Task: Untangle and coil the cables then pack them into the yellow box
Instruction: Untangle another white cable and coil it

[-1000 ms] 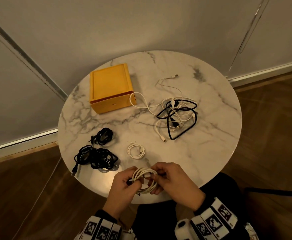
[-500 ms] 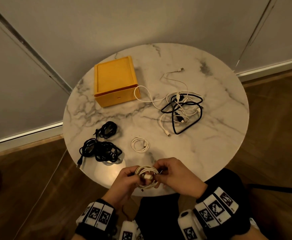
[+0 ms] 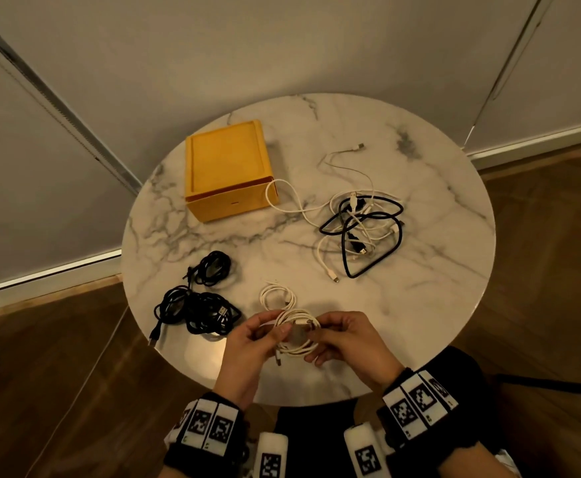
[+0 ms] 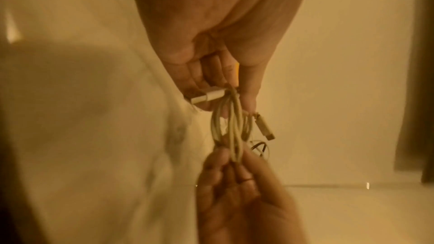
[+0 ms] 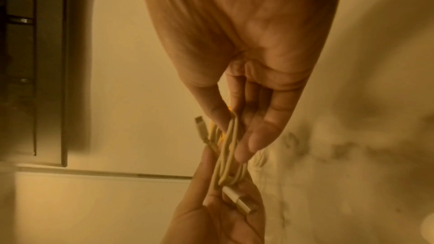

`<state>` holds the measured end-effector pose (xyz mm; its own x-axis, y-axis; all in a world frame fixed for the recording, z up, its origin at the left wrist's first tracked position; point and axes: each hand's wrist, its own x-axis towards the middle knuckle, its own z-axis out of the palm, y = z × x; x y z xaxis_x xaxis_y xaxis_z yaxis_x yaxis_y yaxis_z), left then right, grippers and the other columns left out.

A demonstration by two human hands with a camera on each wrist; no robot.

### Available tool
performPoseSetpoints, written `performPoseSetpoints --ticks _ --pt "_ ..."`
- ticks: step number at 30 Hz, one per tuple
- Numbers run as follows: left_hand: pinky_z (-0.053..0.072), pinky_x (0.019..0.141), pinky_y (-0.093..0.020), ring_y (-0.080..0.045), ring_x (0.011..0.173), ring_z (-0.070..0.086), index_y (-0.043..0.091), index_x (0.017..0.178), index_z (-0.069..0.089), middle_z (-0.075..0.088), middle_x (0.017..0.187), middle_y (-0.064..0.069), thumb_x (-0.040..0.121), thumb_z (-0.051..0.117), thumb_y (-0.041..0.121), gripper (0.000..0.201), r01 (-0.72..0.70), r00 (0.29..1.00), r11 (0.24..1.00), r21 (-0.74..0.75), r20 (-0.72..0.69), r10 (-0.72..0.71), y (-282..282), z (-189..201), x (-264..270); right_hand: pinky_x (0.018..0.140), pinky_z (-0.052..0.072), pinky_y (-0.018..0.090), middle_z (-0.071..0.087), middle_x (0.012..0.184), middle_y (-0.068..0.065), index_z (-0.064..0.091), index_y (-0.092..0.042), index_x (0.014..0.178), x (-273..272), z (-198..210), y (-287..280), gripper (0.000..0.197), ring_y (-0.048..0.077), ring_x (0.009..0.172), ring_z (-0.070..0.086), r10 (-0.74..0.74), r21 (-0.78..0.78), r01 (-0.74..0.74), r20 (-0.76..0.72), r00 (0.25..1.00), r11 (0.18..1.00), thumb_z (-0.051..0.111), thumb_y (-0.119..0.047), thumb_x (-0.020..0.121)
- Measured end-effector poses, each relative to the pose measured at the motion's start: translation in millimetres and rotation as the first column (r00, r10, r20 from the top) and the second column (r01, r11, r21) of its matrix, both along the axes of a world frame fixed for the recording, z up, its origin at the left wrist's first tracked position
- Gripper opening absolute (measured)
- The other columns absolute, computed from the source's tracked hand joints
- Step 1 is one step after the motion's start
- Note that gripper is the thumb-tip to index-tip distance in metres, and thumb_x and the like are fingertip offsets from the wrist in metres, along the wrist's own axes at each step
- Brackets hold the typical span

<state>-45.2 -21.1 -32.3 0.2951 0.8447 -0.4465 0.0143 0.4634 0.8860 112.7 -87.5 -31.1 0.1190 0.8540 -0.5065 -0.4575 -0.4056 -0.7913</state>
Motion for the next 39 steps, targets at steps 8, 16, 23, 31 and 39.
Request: performPoseSetpoints --ticks 8,16,23,31,39 --pt "0.057 0.059 -0.024 -0.015 0.067 0.07 0.001 0.105 0.065 0.073 0.084 -0.012 0.074 0.065 0.011 0.032 -0.192 0.935 0.93 -0.313 0.228 0.27 5 -7 12 0.047 0.054 0.024 0.069 0.064 0.016 0.065 0.008 0.091 -6 -14 17 0.006 0.02 0.05 0.067 0.022 -0.001 -0.022 0.028 0.999 1.0 0.061 0.008 0.086" --pt "0.053 0.069 -0.025 -0.019 0.084 0.067 0.007 0.103 0.07 0.074 0.093 -0.011 0.082 0.07 0.005 0.021 -0.089 0.989 0.985 0.148 -0.102 0.105 25 -4 5 0.044 0.051 0.022 0.067 0.064 0.013 0.064 0.009 0.091 4 -10 52 0.006 0.017 0.046 0.065 0.004 0.025 -0.009 0.181 0.983 1.0 0.062 0.009 0.085" --pt "0.054 0.072 -0.025 -0.009 0.074 0.066 0.018 0.092 0.071 0.071 0.08 0.002 0.077 0.076 0.021 0.016 0.516 0.659 0.726 0.455 -0.752 0.003 72 16 15 0.039 0.046 0.021 0.066 0.068 0.02 0.061 0.005 0.091 9 -17 67 0.008 0.016 0.043 0.064 0.045 -0.045 -0.036 0.223 0.974 0.998 0.066 0.0 0.086" --pt "0.055 0.074 -0.032 -0.015 0.085 0.064 0.02 0.09 0.071 0.07 0.084 0.003 0.08 0.07 0.021 0.01 0.735 0.378 0.624 0.266 -0.924 -0.051 101 14 24 0.033 0.038 0.018 0.065 0.064 0.011 0.061 -0.003 0.092 6 -19 62 0.017 0.017 0.041 0.057 0.14 -0.061 -0.128 0.557 0.818 0.99 0.07 -0.017 0.086" --pt "0.057 0.072 -0.036 -0.012 0.083 0.066 0.02 0.094 0.07 0.071 0.095 0.004 0.081 0.072 0.026 0.015 0.73 0.411 0.635 0.254 -0.905 -0.11 103 11 21 0.068 0.056 0.036 0.071 0.077 0.004 0.06 -0.021 0.098 3 -28 61 0.027 0.024 0.064 0.066 0.126 -0.044 -0.145 0.766 0.63 0.988 0.075 -0.029 0.077"
